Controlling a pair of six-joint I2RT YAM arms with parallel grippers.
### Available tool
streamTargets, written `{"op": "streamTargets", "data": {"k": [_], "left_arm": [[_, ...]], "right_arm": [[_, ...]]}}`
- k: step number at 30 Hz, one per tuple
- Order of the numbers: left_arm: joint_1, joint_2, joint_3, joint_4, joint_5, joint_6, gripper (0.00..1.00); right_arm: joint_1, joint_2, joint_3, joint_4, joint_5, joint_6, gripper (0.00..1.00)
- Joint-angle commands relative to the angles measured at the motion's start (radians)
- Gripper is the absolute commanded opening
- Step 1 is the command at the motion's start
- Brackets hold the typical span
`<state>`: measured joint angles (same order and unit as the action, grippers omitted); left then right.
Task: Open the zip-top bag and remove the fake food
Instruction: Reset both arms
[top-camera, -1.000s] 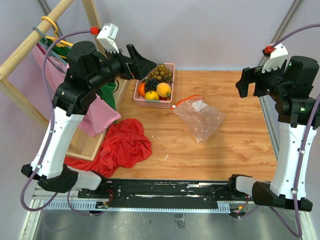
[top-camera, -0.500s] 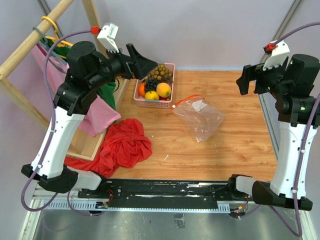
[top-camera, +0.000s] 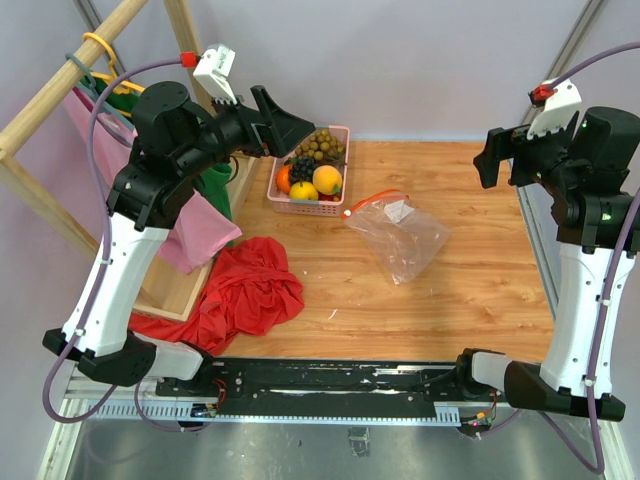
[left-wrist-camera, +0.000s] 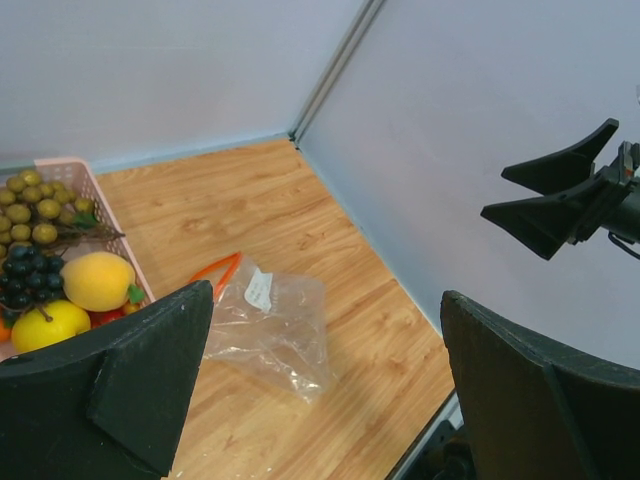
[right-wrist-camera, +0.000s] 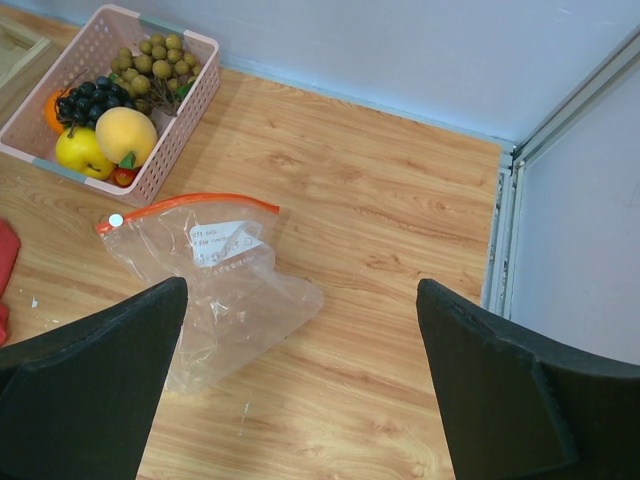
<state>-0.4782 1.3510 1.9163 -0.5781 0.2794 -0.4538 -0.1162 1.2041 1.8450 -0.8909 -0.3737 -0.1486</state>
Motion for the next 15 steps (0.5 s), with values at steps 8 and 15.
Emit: {"op": "streamTargets", "data": {"k": [8,15], "left_arm": [[0.016,-0.031,-0.029,0.032,0.027,-0.007,0.99],[0.019,-0.047,-0.05,0.041,0.02,-0.016,0.99]], "right_arm": [[0.021,-0.006,0.029,0.02,0.007,0.02,0.98],[0.021,-0.011,0.021,0.021,0.015,0.019,0.99]]}}
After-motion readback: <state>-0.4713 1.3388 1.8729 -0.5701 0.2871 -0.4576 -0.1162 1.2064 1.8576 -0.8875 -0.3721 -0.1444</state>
